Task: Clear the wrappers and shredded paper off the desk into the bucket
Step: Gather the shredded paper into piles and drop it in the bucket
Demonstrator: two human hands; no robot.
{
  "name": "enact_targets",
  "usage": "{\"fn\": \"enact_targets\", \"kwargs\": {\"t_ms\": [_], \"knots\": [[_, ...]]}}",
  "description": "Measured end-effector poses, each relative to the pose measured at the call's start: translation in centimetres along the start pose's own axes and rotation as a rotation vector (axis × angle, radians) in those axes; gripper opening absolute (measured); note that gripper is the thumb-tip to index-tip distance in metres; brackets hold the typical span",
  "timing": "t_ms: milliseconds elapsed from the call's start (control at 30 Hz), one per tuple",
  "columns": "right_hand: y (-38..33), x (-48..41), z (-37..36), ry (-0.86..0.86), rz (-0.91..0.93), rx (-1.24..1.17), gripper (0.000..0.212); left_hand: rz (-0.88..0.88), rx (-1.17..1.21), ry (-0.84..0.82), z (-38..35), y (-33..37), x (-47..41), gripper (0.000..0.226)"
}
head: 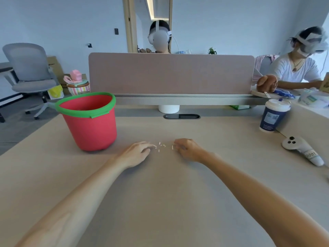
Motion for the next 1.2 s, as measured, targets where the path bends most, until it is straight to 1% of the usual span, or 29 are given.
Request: {"fn": "enact_targets", "kwargs": {"t_ms": [33, 100, 167, 267, 333, 400, 500, 600, 700, 767, 867, 1033, 1200], "knots": [[0.3, 0.1, -0.1, -0.028, -0.011, 0.056, 0.036, 0.032, -0.030, -0.024, -0.2, -0.4, 0.1, 0.042], [0.7, 0.0, -0.9, -0.128, -0.048, 0.230, 0.048, 0.077, -0.115, -0.097, -0.8, -0.7, -0.1, 0.049], [0.8, -0.5, -2.0, -0.187, -0.058, 0.325, 0.057, 0.088, -0.180, -0.151, -1.6, -0.3, -0.7, 0.052], [0.1, -1.6, -2.6, -0.223, -0.021, 0.351, 0.057, 0.083, -0.162, -0.173, -2.0, 0.7, -2.2, 0.051], [-0.1, -2.3, -2.7, -0.258, 0.016, 0.367, 0.056, 0.068, -0.122, -0.188, -1.9, 0.8, -3.1, 0.050], [0.1, -2.6, -2.5, -0.263, 0.053, 0.381, 0.057, 0.049, -0.130, -0.197, -1.9, 0.4, -3.7, 0.050], [1.4, -2.8, -1.6, -0.170, 0.051, 0.336, 0.055, 0.033, -0.148, -0.201, -2.1, -0.4, -4.5, 0.051], [2.4, -2.8, -0.9, -0.058, 0.021, 0.196, 0.046, -0.003, -0.141, -0.141, -2.3, 0.1, -5.2, 0.050], [1.9, -3.2, -0.5, 0.005, 0.053, 0.086, 0.034, -0.065, -0.097, -0.066, -2.3, 0.9, -5.5, 0.041], [1.4, -3.5, -0.4, 0.007, 0.066, 0.046, 0.029, -0.094, -0.039, 0.013, -2.0, 0.8, -5.3, 0.038], [0.6, -3.8, -0.5, -0.006, 0.100, 0.004, 0.026, -0.040, 0.060, 0.089, -0.9, -0.3, -4.3, 0.042], [-1.6, -4.9, -0.6, -0.045, 0.183, -0.044, 0.025, -0.008, 0.070, 0.080, 0.5, -1.8, -2.9, 0.043], [-2.1, -5.8, -0.9, -0.045, 0.154, -0.055, 0.026, 0.012, 0.083, 0.065, 0.9, -2.1, -2.7, 0.045]]}}
Point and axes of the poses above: each hand's wrist, its own x-axis away from the middle knuckle, its own z-axis out of the back of the hand, y = z × x, the point moved 2 cm from there along -x, towards the middle knuckle, and after that the axes turned 4 degrees about -y, right-handed, at the moved point
